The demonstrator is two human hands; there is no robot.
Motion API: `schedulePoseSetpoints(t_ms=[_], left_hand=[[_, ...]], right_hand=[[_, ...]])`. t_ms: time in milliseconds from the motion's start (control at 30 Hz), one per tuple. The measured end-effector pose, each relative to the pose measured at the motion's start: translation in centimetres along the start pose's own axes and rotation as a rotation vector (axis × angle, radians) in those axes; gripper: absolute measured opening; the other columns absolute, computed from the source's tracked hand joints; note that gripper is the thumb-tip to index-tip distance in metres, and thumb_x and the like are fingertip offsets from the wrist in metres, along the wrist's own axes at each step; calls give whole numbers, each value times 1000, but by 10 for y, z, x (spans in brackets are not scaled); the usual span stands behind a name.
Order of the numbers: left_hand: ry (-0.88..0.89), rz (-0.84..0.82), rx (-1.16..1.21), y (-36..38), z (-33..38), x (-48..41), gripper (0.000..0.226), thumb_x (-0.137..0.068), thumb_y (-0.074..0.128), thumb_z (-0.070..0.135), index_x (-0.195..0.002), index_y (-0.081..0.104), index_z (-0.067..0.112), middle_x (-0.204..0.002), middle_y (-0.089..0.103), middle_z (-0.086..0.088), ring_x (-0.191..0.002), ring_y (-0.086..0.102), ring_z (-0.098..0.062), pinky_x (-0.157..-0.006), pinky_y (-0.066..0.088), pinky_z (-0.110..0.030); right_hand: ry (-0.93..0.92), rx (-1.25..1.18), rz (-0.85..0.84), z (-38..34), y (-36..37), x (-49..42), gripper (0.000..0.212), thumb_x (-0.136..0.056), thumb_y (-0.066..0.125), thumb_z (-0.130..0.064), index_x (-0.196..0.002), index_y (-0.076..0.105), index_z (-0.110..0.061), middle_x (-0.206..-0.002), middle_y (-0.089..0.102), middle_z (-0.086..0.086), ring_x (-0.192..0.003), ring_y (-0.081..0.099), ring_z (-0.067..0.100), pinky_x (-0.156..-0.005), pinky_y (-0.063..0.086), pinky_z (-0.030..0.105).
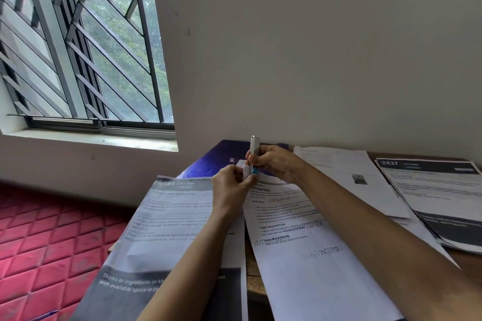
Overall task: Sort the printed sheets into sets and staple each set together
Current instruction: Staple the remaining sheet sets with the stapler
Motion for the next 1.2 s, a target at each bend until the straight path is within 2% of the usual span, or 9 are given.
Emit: schedulePoseSetpoints(t_ms=[133, 233, 267, 400, 533, 667, 967, 1100, 1200], left_hand=[[-32, -25, 51, -3, 1, -1, 18, -73, 80, 3, -85, 68, 7, -73, 67, 5, -63, 63, -1, -54, 48, -8], [-39, -24, 31, -2, -1, -1, 17, -73, 80, 2, -84, 69, 8, -71, 66, 7, -58, 62, 3, -54, 49, -9], [-41, -15, 20, -2, -1, -1, 15, -74, 79, 4, -83, 69, 8, -71, 66, 6, -57, 62, 3, -53, 48, -9], [-46, 23, -17, -2, -3, -2, 10, -78, 77, 9, -82, 69, 5, -70, 65, 3, -61, 60, -4, -50, 44, -7], [-69, 43, -9, -3, -5, -3, 13, -77, 78, 10, -82, 68, 3, -70, 65, 1, -61, 60, -5, -49, 44, -8], [-78, 48, -16, -2, -7, -4, 14, -76, 78, 12, -79, 68, 3, -73, 69, -5, -63, 63, -10, -52, 49, -14], [-86, 55, -33, -2, -4, -2, 13, -76, 77, 14, -76, 66, 6, -71, 67, -1, -62, 61, -8, -53, 48, -15], [-71, 54, -50, -3, -3, -2, 14, -76, 77, 14, -78, 67, 5, -71, 66, 1, -64, 61, -9, -57, 50, -19], [-58, 54, -47, -3, -3, -1, 15, -75, 79, 13, -78, 67, 5, -70, 65, 2, -62, 60, -7, -54, 48, -14]], right_hand=[[41, 21, -37, -3, -5, 3, 13, -91, 60, -7, -102, 65, -2, -92, 70, 7, -89, 67, 16, -83, 55, 22], [77, 254, -12, -8, -9, 4, 23, -92, 61, -17, -110, 66, -3, -102, 71, 10, -89, 65, 17, -86, 50, 28], [91, 329, 6, -9, -9, 2, 23, -92, 62, -19, -109, 67, -5, -101, 71, 10, -86, 63, 16, -83, 49, 29], [130, 456, 65, -14, -2, -3, 9, -91, 64, -19, -92, 66, -10, -76, 65, 6, -64, 59, 13, -62, 47, 25], [107, 567, 112, -20, 1, -1, 17, -91, 62, -18, -100, 65, -4, -78, 66, 7, -69, 63, 15, -64, 53, 25], [84, 680, 139, -24, 2, 3, 15, -92, 59, -15, -94, 64, -2, -78, 66, 11, -70, 64, 18, -63, 54, 26], [101, 693, 135, -26, 2, 5, 9, -91, 59, -13, -88, 63, -5, -82, 68, 12, -70, 64, 17, -67, 53, 26], [94, 677, 146, -26, 1, 6, 9, -90, 61, -14, -89, 63, -5, -80, 69, 10, -70, 65, 15, -67, 53, 25], [95, 648, 139, -27, 0, 8, 10, -90, 61, -13, -91, 64, -4, -79, 68, 10, -66, 63, 14, -61, 52, 23]])
Point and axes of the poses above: each hand's wrist, its own x-axis away from the middle knuckle, its own y-axis out of the palm, z = x × y, the point moved 3 cm from there along -x, towards the middle knuckle
